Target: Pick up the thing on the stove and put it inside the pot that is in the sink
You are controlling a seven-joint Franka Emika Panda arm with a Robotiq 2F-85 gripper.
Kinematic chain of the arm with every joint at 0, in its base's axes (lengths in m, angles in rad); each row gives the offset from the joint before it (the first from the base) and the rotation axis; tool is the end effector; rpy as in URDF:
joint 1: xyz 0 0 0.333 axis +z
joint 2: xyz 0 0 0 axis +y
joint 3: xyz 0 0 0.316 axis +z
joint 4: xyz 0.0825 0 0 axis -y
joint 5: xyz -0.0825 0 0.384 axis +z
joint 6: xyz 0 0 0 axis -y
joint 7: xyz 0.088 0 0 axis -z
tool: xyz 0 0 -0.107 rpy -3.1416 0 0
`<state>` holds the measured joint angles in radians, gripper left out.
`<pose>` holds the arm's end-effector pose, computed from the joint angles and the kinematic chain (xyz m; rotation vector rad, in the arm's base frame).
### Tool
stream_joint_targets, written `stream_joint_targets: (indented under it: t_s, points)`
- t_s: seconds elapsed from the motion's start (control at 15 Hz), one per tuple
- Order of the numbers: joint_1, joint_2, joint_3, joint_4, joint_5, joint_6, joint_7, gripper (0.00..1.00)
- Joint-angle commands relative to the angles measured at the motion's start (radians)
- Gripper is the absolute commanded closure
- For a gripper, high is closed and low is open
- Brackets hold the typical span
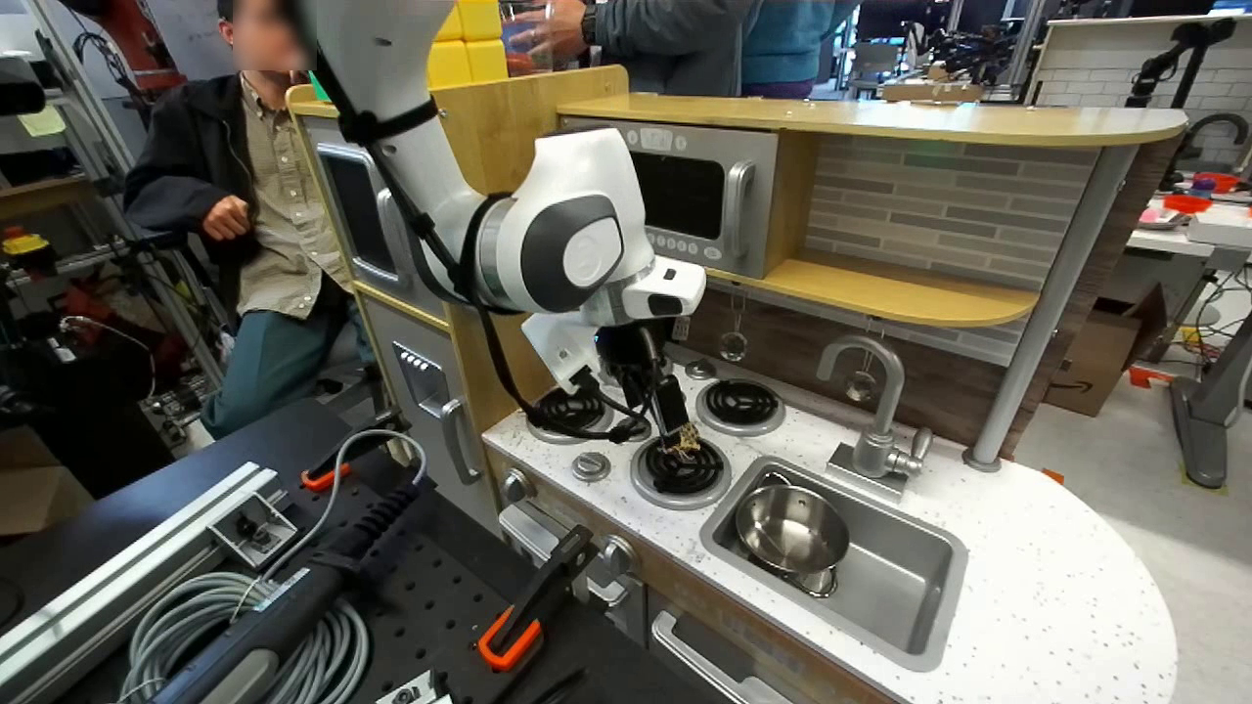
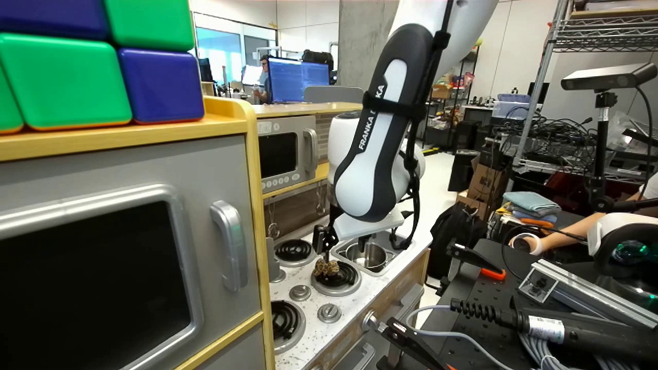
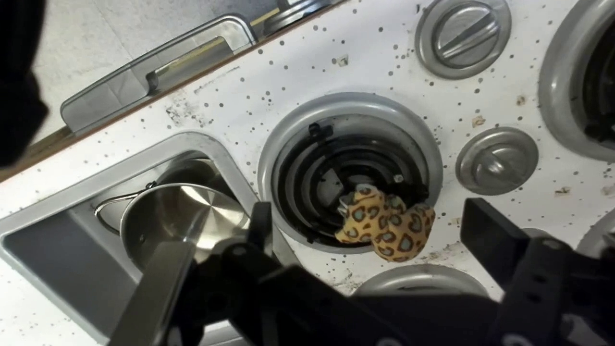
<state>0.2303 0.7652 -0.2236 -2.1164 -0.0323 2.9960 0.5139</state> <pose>0.5612 -0.0010 0.0675 2.9516 -0.6055 0.2497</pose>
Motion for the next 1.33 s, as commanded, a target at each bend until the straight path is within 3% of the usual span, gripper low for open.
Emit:
stream_joint_targets:
  t_s: [0.0,0.93,1.0,1.07,1.27]
  points:
    - [0.037,0.101,-0.023,0.090,0.107,0.041,0.024,0.00]
    - [0.092,0.268,-0.062,0.244,0.268,0.110,0.101,0.00]
    - [0.085,0.287,-0.067,0.267,0.271,0.113,0.105,0.25]
    - [0.086,0.295,-0.069,0.275,0.277,0.114,0.106,0.26]
    - [0.056,0.316,-0.053,0.311,0.297,0.110,0.105,0.50]
